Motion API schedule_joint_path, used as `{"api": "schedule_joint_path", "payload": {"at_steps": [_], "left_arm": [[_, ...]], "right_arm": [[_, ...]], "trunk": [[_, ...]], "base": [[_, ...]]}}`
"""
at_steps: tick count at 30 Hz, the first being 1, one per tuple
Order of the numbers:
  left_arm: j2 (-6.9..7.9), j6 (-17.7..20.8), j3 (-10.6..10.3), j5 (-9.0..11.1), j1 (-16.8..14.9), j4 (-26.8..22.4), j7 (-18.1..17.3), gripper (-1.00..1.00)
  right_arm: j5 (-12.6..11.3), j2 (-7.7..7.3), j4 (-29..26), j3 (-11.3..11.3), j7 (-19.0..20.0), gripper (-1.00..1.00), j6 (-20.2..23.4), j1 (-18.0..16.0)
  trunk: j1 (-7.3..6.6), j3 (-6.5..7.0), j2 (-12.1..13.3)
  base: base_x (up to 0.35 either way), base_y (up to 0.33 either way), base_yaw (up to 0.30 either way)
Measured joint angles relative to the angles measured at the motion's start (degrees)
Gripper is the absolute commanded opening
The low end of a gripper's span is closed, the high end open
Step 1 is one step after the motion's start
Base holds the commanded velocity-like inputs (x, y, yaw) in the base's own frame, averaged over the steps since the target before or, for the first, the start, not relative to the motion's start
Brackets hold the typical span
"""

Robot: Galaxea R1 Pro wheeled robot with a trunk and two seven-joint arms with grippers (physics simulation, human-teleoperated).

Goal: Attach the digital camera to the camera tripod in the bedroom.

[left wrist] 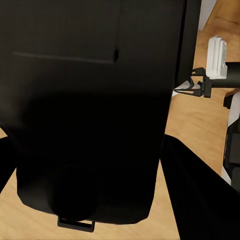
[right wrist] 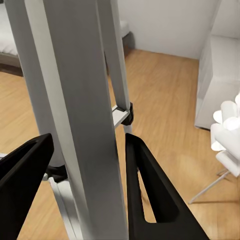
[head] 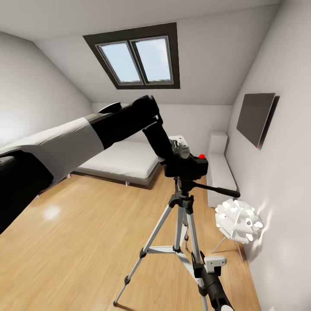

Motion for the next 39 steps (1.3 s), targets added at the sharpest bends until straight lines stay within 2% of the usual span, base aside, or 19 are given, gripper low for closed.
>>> {"api": "schedule_joint_path", "payload": {"at_steps": [24,25,26,27,29,39], "left_arm": [[0.06,0.0,-0.02,0.0,0.0,0.01,0.09,-1.0],[0.08,-0.02,-0.02,-0.04,0.0,0.01,0.09,1.0],[0.1,-0.13,-0.02,-0.07,0.0,0.01,-0.01,1.0],[0.14,-0.14,-0.03,-0.18,-0.01,0.0,-0.03,1.0],[0.14,-0.13,-0.1,-0.28,0.0,0.11,0.03,1.0],[-0.03,-0.15,-0.06,-0.28,0.0,1.1,0.07,1.0]], "right_arm": [[-0.02,0.02,0.0,-0.15,0.05,-1.0,0.01,0.01],[0.23,-0.01,-0.05,0.07,-0.05,-1.0,-0.03,-0.01],[0.27,0.04,-0.11,-0.17,0.07,-1.0,0.01,0.0],[-1.02,0.03,-0.02,-0.35,-0.01,-1.0,-0.02,0.01],[-0.26,0.06,-0.07,-0.32,0.02,-1.0,-0.05,0.0],[-0.27,0.05,-0.08,-0.23,0.01,-1.0,-0.04,0.0]], "trunk": [[0.0,-0.01,0.01],[0.0,0.01,0.0],[0.01,0.0,0.01],[0.0,-0.01,0.01],[0.0,0.0,0.0],[0.0,0.0,0.0]], "base": [[0.0,0.0,0.0],[0.0,0.0,0.0],[0.0,0.0,0.0],[0.0,0.0,0.0],[0.0,0.0,0.0],[0.0,0.0,0.0]]}}
